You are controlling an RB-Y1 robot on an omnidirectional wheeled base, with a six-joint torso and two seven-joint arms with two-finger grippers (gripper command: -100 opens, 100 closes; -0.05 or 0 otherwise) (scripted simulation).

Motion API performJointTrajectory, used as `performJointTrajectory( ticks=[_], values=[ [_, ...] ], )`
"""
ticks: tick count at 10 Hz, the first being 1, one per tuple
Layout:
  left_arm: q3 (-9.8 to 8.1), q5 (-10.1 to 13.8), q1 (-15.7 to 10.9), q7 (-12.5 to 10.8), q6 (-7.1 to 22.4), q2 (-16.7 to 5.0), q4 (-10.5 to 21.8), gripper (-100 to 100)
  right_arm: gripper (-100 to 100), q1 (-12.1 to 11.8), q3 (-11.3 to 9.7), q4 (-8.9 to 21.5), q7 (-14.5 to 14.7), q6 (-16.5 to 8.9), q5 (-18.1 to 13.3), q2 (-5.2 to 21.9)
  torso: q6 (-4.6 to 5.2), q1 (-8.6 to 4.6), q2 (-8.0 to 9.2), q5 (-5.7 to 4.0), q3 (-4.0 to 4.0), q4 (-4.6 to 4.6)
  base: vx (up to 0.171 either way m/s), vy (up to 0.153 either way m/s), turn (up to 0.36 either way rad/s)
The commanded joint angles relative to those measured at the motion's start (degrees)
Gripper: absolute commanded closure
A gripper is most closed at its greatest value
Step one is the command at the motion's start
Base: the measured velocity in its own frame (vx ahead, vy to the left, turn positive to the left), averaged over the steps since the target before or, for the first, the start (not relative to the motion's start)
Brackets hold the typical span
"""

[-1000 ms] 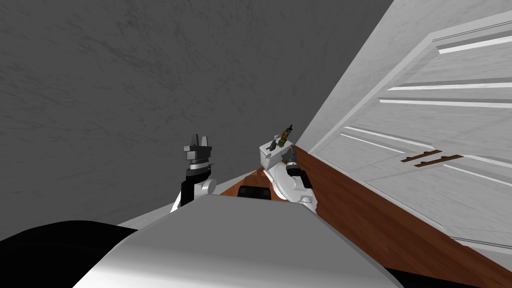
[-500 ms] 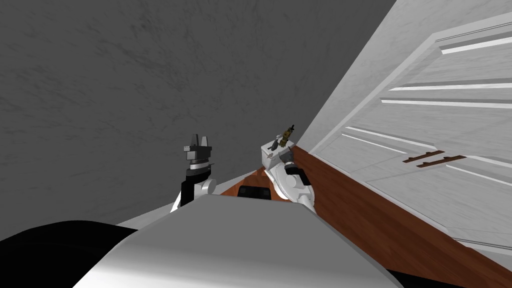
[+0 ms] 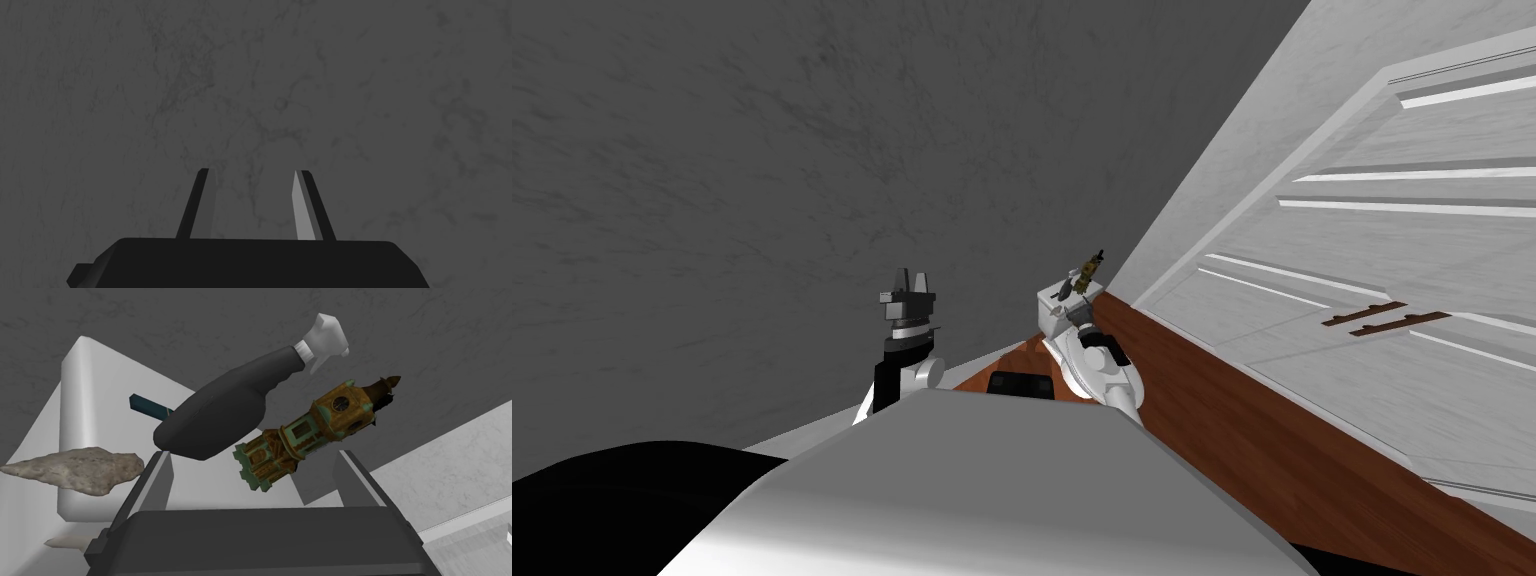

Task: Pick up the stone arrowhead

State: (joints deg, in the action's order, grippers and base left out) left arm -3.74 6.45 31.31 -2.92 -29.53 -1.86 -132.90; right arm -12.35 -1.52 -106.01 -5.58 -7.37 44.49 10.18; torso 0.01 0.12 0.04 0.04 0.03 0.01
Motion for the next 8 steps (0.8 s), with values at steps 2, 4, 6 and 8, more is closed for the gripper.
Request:
performJointTrajectory(
  ticks=[2,4,6,8],
  values=[
    [0.00,0.0,0.0,0.0,0.0,0.0,0.0,0,-100,1.8,0.2,2.9,-0.2,-3.2,4.4,0.2,-0.01,0.06,0.01,0.00,0.00,0.00,-0.016,0.051,0.021],
    [0.00,0.0,0.0,0.0,0.0,0.0,0.0,0,-100,3.3,0.3,5.7,-0.4,-5.9,7.8,0.3,0.00,-0.02,-0.01,0.00,0.00,0.00,-0.010,0.034,0.012],
    [0.00,0.0,0.0,0.0,0.0,0.0,0.0,0,-100,3.3,0.3,5.7,-0.4,-6.3,11.0,0.3,0.00,0.03,0.01,0.00,0.00,0.00,-0.011,0.035,0.005],
    [0.00,0.0,0.0,0.0,0.0,0.0,0.0,0,-100,4.8,0.5,8.5,-0.5,-9.2,13.9,0.4,0.01,-0.09,-0.01,-0.02,-0.01,0.00,-0.008,0.023,0.014]
  ],
)
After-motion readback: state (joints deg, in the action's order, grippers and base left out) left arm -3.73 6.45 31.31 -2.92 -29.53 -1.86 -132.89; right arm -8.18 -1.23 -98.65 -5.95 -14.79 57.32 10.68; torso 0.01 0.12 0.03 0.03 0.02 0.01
